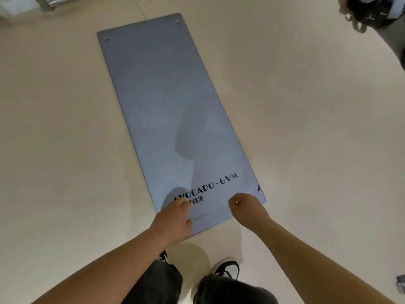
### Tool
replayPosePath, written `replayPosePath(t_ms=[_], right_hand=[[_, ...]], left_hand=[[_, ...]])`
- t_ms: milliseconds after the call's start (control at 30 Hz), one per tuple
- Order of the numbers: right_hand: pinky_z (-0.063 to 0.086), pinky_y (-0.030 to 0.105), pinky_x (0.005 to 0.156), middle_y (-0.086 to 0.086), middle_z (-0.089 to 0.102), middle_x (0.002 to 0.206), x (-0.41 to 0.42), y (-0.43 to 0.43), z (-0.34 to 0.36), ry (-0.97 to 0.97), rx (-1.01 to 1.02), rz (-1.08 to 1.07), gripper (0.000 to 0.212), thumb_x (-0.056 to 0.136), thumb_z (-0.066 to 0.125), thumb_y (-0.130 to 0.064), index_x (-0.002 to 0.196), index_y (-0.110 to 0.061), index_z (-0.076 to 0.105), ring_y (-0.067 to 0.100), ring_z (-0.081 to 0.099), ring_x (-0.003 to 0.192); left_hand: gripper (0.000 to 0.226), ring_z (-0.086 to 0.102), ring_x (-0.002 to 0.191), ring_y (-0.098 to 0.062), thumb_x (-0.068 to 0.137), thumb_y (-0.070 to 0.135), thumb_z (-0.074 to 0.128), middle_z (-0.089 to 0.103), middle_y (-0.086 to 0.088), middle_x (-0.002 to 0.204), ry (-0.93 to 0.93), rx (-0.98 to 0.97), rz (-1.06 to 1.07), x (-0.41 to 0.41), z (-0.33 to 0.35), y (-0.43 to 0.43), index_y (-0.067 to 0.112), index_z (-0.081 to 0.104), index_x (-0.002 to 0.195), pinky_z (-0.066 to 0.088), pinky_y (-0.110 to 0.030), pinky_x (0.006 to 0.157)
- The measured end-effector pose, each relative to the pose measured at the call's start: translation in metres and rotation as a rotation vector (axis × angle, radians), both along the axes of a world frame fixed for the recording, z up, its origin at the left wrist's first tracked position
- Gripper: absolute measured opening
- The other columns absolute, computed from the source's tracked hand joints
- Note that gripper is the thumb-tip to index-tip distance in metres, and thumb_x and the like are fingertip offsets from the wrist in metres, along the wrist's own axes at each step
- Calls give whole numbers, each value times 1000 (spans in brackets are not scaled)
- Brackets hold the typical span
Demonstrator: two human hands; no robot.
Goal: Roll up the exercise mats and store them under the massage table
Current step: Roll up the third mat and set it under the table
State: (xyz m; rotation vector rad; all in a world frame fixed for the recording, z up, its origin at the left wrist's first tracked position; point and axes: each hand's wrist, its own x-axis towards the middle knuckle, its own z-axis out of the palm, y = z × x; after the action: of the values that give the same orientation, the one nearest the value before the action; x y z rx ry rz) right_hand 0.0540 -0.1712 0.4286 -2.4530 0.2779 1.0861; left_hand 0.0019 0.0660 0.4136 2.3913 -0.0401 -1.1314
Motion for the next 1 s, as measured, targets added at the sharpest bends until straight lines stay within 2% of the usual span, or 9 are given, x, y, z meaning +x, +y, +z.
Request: replayPosePath(t_ms=[133,200,300,367,567,700,800,900,1000], right_hand=[[49,29,63,-7,61,76,11,11,-79,-5,-61,94,31,106,46,-34,75,-31,51,15,56,65],[51,29,71,-4,70,97,19,13,-126,-6,-70,131,22,106,48,-38,103,-29,68,17,61,77],[54,32,90,0,66,136,26,11,-202,-14,-79,204,39,107,50,-43,139,-26,63,20,67,108],[52,37,102,0,59,147,28,11,-253,-39,-73,301,43,108,49,-45,145,-26,59,22,63,124],[52,41,101,5,55,144,38,12,-388,-43,-45,567,48,108,48,-47,150,-26,54,28,61,122],[48,40,105,7,52,146,39,12,-439,-4,-64,709,51,107,49,-49,154,-29,48,31,58,129],[43,42,115,7,38,160,33,11,-462,45,-89,763,62,104,51,-54,160,-32,37,31,48,141],[43,46,115,9,34,159,26,9,-474,-16,-110,818,69,100,53,-61,161,-35,33,31,42,145],[48,45,109,2,39,149,15,12,-473,-86,-107,834,85,89,59,-75,158,-34,32,26,45,137]], left_hand=[[45,57,125,-22,107,34,51,46,0,152,-5,68,-123,13,-86,31,19,48,150,57,-41,96],[43,57,124,-24,107,35,51,47,-3,148,-20,113,-193,28,-132,44,18,50,146,56,-42,92],[51,51,135,-29,108,37,51,41,-8,157,-84,150,-310,46,-211,56,15,46,154,54,-47,102],[57,46,143,-30,110,40,50,34,-9,166,-110,154,-382,54,-269,59,17,40,161,51,-46,108],[70,7,167,-31,111,45,50,0,-12,181,-190,141,-558,39,-411,39,22,23,171,18,-40,133],[101,-22,164,-34,100,60,61,-25,-10,177,-174,165,-517,1,-459,19,25,1,173,-3,-58,134],[128,-36,159,-36,89,77,64,-38,-12,171,-159,255,-479,-23,-482,-1,18,-16,170,-7,-73,128],[127,-24,163,-39,92,76,62,-31,-15,175,-180,318,-455,-43,-489,-15,15,-17,170,1,-71,129],[113,3,162,-44,97,69,59,-5,-19,177,-241,335,-503,-55,-486,-21,8,-2,171,15,-69,128]])
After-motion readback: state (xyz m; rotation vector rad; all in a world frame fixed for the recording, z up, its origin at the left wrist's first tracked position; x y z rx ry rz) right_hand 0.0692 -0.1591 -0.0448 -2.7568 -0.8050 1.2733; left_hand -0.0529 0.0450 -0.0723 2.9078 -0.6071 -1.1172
